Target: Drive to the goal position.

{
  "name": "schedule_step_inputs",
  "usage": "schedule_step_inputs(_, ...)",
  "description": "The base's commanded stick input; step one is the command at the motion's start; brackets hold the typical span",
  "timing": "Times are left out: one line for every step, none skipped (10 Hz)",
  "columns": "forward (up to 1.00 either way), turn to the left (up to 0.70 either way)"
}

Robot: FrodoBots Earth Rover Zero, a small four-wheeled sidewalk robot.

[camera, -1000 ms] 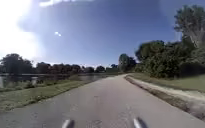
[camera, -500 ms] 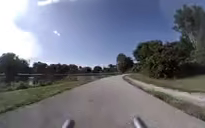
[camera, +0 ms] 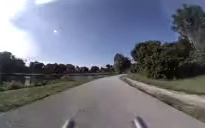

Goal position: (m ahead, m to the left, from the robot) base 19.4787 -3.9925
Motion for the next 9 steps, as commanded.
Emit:
schedule_step_inputs(0.85,0.0)
schedule_step_inputs(0.85,0.0)
schedule_step_inputs(0.85,0.0)
schedule_step_inputs(0.85,0.0)
schedule_step_inputs(0.85,0.0)
schedule_step_inputs(0.85,0.0)
schedule_step_inputs(0.85,0.0)
schedule_step_inputs(0.85,0.0)
schedule_step_inputs(0.85,0.0)
